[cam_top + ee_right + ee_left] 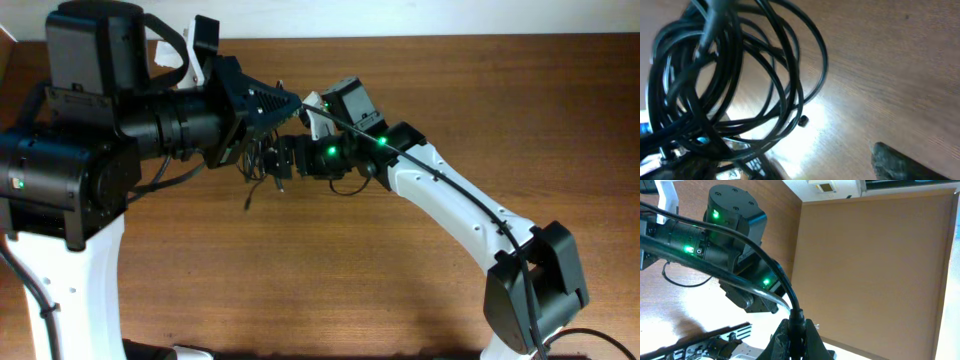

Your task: Untangle cables

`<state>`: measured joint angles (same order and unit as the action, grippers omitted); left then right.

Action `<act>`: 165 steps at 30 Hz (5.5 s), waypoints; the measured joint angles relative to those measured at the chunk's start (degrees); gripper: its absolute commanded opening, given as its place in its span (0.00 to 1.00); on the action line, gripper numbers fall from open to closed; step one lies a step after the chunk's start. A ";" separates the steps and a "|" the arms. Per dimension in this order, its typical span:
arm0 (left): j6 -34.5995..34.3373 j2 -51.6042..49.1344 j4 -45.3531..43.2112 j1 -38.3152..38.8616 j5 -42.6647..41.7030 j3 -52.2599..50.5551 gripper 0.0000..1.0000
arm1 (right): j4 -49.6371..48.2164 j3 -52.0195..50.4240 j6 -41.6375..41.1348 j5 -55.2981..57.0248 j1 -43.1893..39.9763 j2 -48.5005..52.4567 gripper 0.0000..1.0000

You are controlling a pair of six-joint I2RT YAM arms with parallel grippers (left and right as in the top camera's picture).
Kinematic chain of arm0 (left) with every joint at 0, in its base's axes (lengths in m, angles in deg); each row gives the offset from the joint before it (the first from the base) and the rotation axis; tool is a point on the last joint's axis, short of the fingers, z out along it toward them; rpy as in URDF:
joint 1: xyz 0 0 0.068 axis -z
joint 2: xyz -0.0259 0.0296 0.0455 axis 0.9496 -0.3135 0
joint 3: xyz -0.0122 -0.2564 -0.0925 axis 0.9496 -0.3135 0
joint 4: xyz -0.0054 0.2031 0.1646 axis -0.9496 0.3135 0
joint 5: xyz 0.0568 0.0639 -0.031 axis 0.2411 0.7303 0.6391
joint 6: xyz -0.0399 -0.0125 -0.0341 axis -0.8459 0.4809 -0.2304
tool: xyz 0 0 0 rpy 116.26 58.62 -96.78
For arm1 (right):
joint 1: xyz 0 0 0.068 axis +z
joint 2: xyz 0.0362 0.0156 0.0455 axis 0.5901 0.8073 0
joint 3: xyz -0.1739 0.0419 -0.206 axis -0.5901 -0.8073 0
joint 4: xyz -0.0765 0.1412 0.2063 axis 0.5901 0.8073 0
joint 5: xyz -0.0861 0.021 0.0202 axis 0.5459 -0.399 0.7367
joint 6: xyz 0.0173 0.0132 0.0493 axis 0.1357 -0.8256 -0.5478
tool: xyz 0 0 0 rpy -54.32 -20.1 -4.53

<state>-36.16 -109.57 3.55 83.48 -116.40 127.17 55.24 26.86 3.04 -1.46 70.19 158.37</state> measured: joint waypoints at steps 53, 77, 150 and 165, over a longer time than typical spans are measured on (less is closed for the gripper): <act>29.16 0.61 13.25 -0.04 18.38 -12.79 0.99 | 37.31 -3.41 2.91 6.08 -6.60 -30.69 0.04; 28.28 0.61 12.85 -0.04 24.37 -12.79 0.99 | 37.68 -3.50 17.99 9.46 0.74 -18.47 0.99; 24.02 -9.81 14.03 8.44 22.64 -12.83 0.46 | 38.86 24.61 15.13 1.62 1.95 -14.58 0.04; 24.02 -12.87 15.80 8.94 31.43 -12.83 0.09 | 44.85 24.65 14.67 -1.92 -6.78 -14.45 0.04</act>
<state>-12.14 -122.44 19.36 92.42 -84.97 114.34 100.09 51.52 17.70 -3.39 63.41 143.92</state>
